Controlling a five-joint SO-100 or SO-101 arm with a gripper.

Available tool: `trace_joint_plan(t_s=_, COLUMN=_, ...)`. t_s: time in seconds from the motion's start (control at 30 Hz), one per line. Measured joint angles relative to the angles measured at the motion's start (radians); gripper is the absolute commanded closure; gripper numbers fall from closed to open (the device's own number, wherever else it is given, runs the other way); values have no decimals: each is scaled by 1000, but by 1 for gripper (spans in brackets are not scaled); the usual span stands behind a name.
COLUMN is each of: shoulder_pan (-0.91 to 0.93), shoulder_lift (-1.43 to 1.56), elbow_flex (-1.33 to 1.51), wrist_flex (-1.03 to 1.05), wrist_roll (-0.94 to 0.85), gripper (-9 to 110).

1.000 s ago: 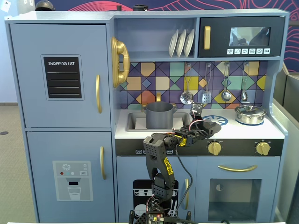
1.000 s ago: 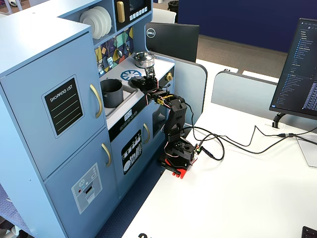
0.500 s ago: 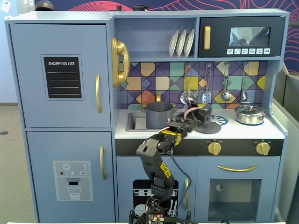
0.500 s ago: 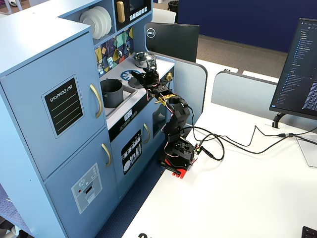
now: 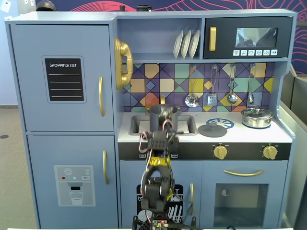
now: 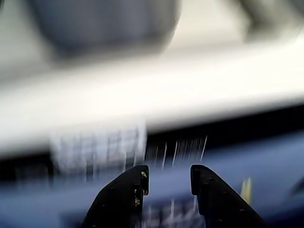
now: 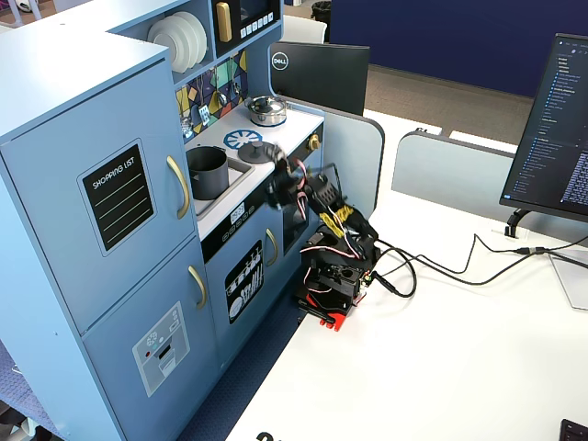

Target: Take off the lid from the gray recipient and place it on the counter

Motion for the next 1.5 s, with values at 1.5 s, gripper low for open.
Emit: trace_joint_plan(t_s=1.5, shoulder_pan=-242, shoulder_lift=268, elbow_flex=640, wrist_flex=272, wrist_roll=71, gripper=94)
